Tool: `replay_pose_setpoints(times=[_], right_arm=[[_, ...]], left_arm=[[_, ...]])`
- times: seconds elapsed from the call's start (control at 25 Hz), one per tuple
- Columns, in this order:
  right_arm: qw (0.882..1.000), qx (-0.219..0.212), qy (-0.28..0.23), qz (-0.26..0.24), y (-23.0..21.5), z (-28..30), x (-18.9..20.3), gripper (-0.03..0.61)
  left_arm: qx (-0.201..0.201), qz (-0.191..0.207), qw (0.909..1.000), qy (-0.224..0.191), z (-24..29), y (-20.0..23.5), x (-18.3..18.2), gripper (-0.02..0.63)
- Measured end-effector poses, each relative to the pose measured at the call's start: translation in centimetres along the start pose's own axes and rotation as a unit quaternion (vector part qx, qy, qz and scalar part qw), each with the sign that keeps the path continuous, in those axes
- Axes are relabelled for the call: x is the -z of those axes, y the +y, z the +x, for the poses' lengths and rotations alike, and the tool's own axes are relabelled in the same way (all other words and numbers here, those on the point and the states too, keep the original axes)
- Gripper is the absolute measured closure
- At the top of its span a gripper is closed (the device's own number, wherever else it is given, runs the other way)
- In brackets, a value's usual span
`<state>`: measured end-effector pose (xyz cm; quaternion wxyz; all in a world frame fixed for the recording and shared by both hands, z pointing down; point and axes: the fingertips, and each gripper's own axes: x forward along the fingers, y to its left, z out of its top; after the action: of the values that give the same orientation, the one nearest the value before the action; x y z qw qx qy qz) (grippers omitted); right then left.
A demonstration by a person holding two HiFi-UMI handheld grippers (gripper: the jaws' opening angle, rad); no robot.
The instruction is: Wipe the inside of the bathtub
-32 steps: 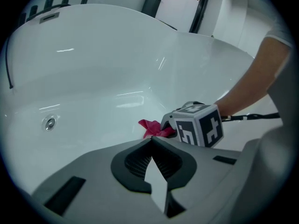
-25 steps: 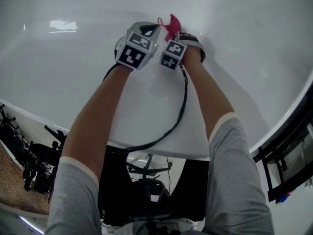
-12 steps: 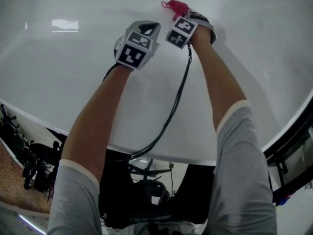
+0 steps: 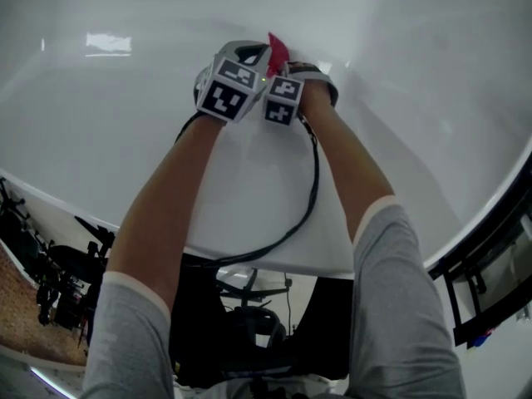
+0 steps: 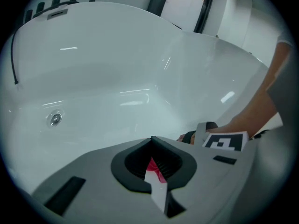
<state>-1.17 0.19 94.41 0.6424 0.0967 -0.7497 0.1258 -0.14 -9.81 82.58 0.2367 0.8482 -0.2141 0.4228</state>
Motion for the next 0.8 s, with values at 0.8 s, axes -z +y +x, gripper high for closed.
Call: replay_pose_setpoints(times=[0.8], right_arm=[[0.991,0.021,0.132,0.028,-2.3,-1.3,10.3,0.488]], left_arm=[[0.022,0.024,0.9994,-0.009,0.2,-3.3,-1.4,0.607]])
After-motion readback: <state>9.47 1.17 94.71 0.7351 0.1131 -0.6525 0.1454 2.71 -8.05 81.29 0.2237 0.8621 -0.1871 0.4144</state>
